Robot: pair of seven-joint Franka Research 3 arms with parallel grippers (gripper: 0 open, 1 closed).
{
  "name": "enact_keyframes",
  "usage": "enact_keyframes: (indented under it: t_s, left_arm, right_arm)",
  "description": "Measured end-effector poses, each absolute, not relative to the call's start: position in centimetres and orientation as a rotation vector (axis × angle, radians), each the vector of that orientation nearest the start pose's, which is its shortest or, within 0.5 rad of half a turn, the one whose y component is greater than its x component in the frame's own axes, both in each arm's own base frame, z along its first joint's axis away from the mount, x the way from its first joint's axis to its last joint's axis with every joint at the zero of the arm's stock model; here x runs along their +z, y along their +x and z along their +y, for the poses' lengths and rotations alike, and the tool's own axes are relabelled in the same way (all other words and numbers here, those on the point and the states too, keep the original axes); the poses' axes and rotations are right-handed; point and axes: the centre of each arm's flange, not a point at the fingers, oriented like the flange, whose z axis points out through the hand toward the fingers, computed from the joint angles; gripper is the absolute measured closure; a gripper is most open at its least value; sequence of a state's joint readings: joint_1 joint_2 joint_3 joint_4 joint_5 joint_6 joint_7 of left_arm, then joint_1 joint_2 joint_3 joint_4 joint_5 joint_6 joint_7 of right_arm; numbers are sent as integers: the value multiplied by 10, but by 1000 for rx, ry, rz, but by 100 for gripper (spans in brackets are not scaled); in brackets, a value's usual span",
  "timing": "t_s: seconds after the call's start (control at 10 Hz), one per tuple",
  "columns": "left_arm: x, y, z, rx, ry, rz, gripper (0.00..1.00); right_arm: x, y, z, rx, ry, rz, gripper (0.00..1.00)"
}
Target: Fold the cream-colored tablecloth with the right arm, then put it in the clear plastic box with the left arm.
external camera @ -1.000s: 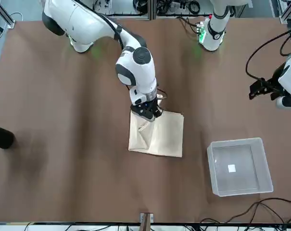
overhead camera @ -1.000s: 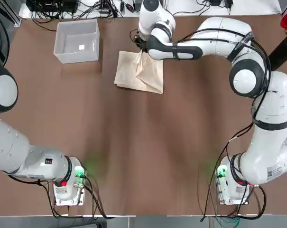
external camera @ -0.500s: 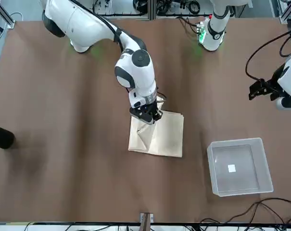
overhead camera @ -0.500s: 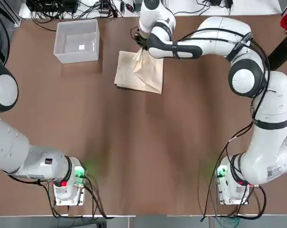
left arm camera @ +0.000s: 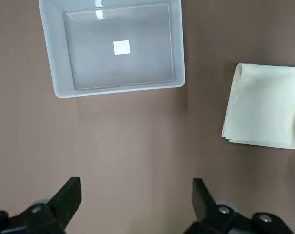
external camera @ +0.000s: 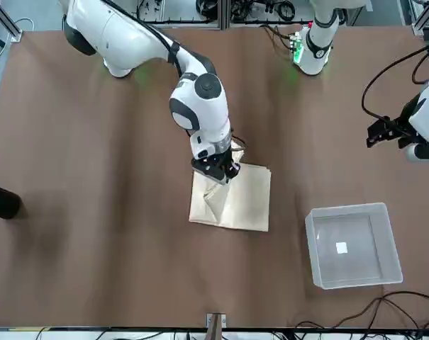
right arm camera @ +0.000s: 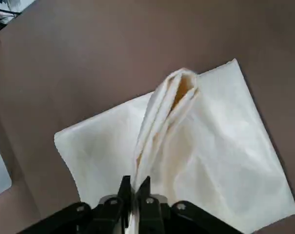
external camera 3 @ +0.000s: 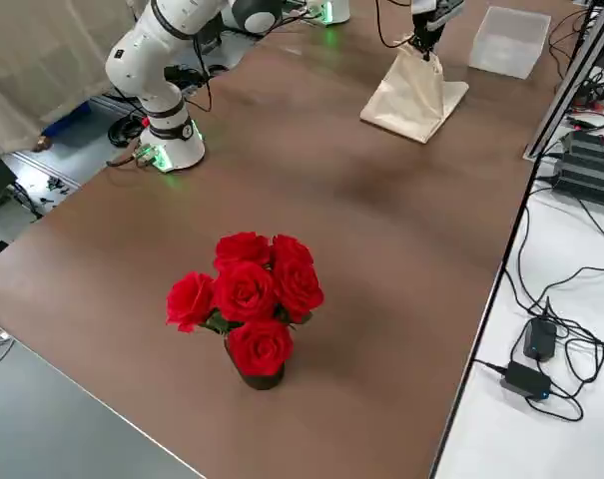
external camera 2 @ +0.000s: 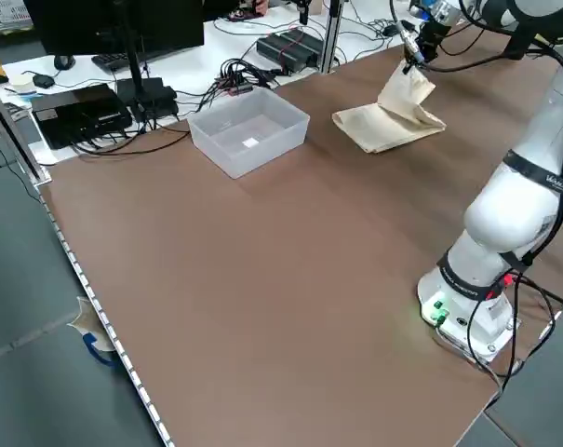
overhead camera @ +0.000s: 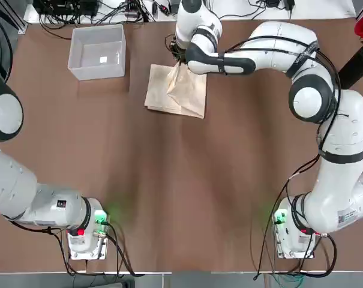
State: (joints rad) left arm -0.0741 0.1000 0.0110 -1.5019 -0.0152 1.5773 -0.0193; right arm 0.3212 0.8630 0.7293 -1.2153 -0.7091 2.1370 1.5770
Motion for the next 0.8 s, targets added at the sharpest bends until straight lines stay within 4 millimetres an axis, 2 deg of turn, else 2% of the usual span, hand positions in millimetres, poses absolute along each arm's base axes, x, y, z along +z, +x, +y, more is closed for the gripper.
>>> enact_keyframes:
  t_s: [0.6, 0.8]
  left_arm:
    - [597, 587, -39, 43, -3153, 69, 0]
    - [590, 590, -46, 52, -3153, 86, 0]
  right_arm:
    - [364, 552, 544, -292, -2815, 706, 83]
    - [366, 555, 541, -296, -2812, 719, 80]
